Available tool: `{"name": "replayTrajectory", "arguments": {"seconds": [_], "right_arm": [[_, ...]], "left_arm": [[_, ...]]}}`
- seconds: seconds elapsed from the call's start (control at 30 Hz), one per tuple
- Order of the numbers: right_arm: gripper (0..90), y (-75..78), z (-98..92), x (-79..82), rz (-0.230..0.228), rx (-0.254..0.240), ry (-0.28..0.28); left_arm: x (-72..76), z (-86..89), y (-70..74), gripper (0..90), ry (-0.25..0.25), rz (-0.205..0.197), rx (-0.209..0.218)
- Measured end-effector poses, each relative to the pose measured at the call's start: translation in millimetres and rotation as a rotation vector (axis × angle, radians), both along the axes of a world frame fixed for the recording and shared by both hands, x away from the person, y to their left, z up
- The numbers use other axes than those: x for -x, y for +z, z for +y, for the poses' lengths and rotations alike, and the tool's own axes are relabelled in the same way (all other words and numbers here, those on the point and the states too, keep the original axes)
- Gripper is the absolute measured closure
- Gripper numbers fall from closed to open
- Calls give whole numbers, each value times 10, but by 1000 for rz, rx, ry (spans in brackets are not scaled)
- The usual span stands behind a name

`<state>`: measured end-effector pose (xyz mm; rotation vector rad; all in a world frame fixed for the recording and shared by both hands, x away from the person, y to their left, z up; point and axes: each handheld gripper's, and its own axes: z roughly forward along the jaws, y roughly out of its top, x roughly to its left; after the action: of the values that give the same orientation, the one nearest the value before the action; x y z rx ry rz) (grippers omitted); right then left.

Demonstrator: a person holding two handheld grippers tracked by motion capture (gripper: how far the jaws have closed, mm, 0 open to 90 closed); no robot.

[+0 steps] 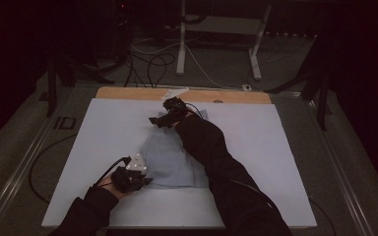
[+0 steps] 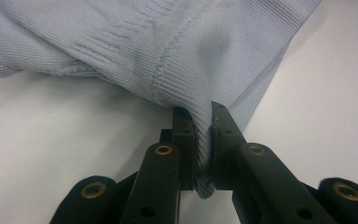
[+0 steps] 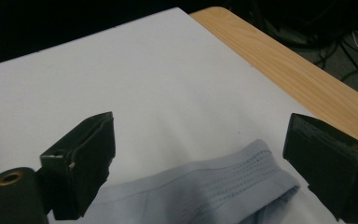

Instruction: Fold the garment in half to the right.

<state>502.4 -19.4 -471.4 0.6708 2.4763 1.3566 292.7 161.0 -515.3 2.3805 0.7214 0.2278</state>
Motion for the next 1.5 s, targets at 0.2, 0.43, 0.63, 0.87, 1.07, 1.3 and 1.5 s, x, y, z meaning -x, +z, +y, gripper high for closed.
{"name": "replayTrajectory", "arguments": {"seconds": [0.2,0.43,0.63,0.87,1.07,1.3,1.5], "right_arm": [[96,-13,79,-165,33,15,-93],[186,-79,131,-333,116,55,-166],[316,-159,199,-422,153,114,-210],[405,-237,284,-494,180,180,-241],[491,-270,348,-557,182,243,-256],[557,-320,403,-596,198,276,-268],[610,-361,424,-608,205,298,-264]], "left_arm": [[12,16,7,845,9,-8,13],[16,20,-2,845,6,-7,11],[20,22,3,846,8,-7,13],[11,26,-7,845,7,-2,10],[13,31,-2,846,10,-3,17],[14,32,-5,845,9,-5,20],[9,33,-8,845,5,-3,15]]}}
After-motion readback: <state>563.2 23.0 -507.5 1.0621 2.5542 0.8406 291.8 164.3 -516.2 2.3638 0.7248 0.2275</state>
